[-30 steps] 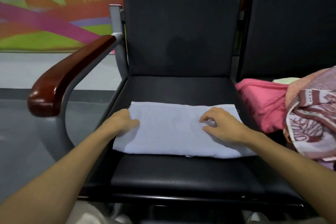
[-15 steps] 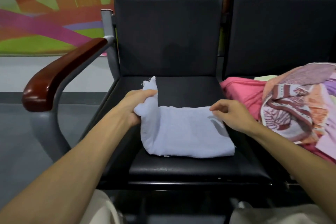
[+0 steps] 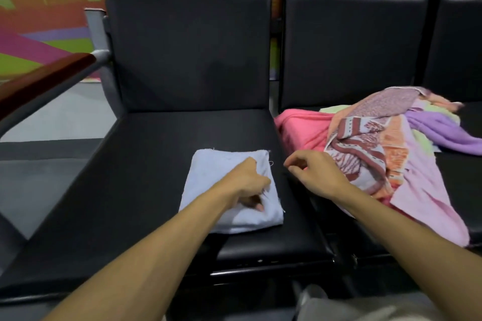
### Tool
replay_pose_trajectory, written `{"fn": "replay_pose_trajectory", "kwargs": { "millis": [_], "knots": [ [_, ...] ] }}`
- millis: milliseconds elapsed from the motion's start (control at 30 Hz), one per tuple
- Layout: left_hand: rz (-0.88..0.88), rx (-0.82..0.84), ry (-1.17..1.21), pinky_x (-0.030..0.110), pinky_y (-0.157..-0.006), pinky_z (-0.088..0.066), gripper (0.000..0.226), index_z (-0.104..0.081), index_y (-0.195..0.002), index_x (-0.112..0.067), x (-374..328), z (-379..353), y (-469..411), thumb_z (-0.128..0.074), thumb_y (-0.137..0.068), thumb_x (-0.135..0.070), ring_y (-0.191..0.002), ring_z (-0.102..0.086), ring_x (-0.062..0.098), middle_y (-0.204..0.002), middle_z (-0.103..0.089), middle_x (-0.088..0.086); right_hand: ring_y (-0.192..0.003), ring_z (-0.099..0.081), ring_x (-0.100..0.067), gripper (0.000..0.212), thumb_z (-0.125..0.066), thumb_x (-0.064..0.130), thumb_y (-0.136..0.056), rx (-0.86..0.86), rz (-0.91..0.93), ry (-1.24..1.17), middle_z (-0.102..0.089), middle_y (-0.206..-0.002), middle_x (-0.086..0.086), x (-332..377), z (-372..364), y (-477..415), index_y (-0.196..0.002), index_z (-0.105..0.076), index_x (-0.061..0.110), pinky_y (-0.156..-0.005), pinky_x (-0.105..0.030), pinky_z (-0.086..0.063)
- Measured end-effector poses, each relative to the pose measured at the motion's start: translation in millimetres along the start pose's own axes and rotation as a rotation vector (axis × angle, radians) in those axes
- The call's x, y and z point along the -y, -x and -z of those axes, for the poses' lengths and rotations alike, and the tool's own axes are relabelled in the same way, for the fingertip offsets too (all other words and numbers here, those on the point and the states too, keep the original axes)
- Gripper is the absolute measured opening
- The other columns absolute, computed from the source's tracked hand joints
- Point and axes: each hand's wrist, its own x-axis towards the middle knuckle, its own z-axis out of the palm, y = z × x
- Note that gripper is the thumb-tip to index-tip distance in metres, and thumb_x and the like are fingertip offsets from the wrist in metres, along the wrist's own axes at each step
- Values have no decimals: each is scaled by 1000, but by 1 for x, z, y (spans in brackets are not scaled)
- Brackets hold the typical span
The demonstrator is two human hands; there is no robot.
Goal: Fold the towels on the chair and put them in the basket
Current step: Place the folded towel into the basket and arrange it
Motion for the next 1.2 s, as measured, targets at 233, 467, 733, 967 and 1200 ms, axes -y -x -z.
{"fn": "replay_pose_trajectory", "kwargs": {
  "millis": [233, 467, 733, 967, 1200],
  "knots": [
    [-208, -200, -73, 28, -78, -55, 25, -59, -109, -15, 22, 36, -5, -44, -92, -5, -82, -64, 15, -100, -64, 4, -78, -60, -5, 14, -64, 13, -87, 45, 210, -48, -69, -91, 6, 32, 4, 10, -95, -74, 18, -72, -10, -43],
    [-294, -58, -783, 35, -101, -40, 28, -58, -112, -35, 78, 104, 6, -47, -88, -24, -114, -51, 14, -122, -53, -16, -82, -62, -10, 19, -58, 31, -87, 337, 345, 145, -71, -89, 7, 81, -25, 13, -88, -73, 20, -80, -33, -51],
    [-361, -65, -898, 32, -98, -35, 16, -61, -99, -34, 96, 139, 34, -54, -90, -46, -96, -52, 5, -98, -57, -14, -101, -59, -16, 28, -50, 50, -86, 300, 265, 410, -66, -107, 8, 111, -52, -22, -96, -67, 30, -99, -37, -38],
    [-511, 69, -709, 25, -89, -44, 39, -63, -102, -29, 116, 157, 52, -75, -74, -52, -98, -49, 3, -102, -55, -14, -128, -39, -17, 31, -56, 35, -91, 154, 511, 386, -51, -134, -1, 112, -76, -28, -117, -65, 22, -107, -33, -27],
    [-435, 136, -714, 18, -99, -35, 54, -50, -117, -43, 135, 172, 55, -79, -72, -41, -117, -35, -3, -120, -39, -24, -95, -41, -2, 34, -61, 59, -82, 393, 500, 240, -49, -95, 13, 106, -49, -13, -84, -60, 26, -85, -27, -43]
  ]
}}
